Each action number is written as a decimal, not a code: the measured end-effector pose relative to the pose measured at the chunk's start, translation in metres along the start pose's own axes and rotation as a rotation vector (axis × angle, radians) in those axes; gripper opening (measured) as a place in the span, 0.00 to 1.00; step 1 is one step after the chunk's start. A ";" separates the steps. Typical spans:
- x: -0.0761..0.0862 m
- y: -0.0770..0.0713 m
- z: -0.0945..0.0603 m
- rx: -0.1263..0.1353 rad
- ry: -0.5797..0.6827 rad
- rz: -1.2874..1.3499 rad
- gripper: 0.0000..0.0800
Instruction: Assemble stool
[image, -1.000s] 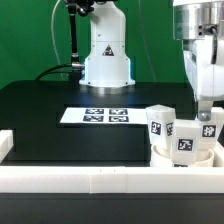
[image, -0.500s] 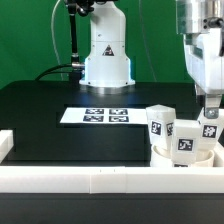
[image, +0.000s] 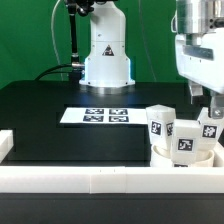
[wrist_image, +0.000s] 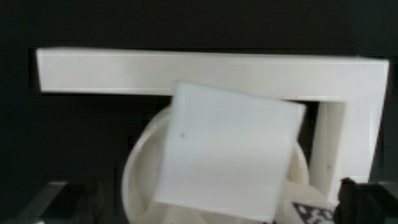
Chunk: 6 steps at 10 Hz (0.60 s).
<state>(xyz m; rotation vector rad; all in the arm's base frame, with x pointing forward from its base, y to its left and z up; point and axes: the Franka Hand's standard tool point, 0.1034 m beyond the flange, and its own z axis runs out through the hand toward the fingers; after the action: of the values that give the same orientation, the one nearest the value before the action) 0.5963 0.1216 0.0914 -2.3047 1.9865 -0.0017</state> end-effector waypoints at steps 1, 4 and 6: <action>0.000 -0.001 -0.001 0.000 0.004 -0.118 0.81; -0.003 -0.005 -0.006 0.008 0.009 -0.396 0.81; -0.002 -0.005 -0.006 0.008 0.011 -0.523 0.81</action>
Offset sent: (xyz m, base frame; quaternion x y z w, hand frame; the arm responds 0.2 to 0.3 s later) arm 0.0026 0.0113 0.0118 -0.0004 -0.0070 -0.2609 0.9653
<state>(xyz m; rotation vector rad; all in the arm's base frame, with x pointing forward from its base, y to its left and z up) 0.6007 0.1239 0.0978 -2.7432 1.3264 -0.0603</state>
